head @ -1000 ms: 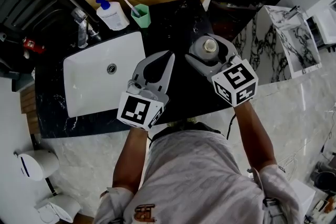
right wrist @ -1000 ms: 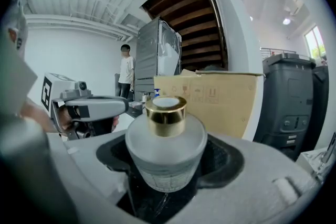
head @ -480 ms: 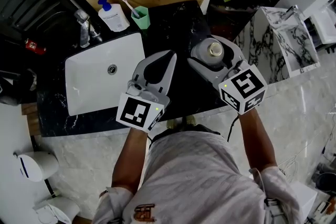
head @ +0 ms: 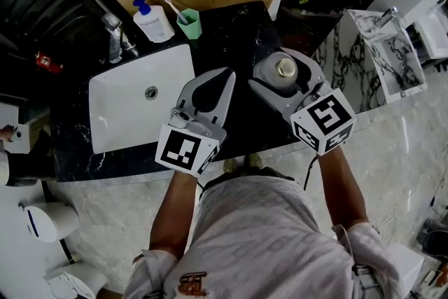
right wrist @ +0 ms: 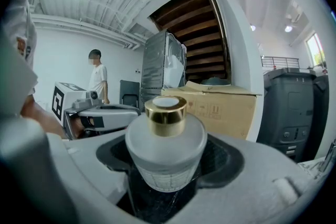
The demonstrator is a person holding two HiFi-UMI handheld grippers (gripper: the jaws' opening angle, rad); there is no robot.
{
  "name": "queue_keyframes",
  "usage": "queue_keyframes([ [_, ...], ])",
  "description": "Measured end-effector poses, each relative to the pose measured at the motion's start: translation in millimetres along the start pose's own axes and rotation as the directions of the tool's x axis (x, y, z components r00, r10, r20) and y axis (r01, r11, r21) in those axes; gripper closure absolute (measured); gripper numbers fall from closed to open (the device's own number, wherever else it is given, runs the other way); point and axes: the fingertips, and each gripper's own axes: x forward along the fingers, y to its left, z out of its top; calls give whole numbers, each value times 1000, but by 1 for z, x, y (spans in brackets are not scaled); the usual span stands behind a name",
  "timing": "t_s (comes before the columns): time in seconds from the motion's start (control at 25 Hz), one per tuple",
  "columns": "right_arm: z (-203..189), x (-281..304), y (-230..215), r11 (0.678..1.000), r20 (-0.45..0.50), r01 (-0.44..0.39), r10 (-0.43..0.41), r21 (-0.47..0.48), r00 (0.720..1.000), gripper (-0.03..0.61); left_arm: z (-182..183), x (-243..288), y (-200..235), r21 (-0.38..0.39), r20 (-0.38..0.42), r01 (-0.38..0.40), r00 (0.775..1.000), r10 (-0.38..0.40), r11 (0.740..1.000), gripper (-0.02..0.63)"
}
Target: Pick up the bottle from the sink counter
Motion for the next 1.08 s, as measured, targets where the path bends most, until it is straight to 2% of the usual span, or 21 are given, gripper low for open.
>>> queue_keyframes([
  [1.08, 3, -2, 5, 1000, 6, -17, 18, -18, 1000, 242, -2, 1, -1, -2, -1, -7, 1000, 7, 1000, 614],
])
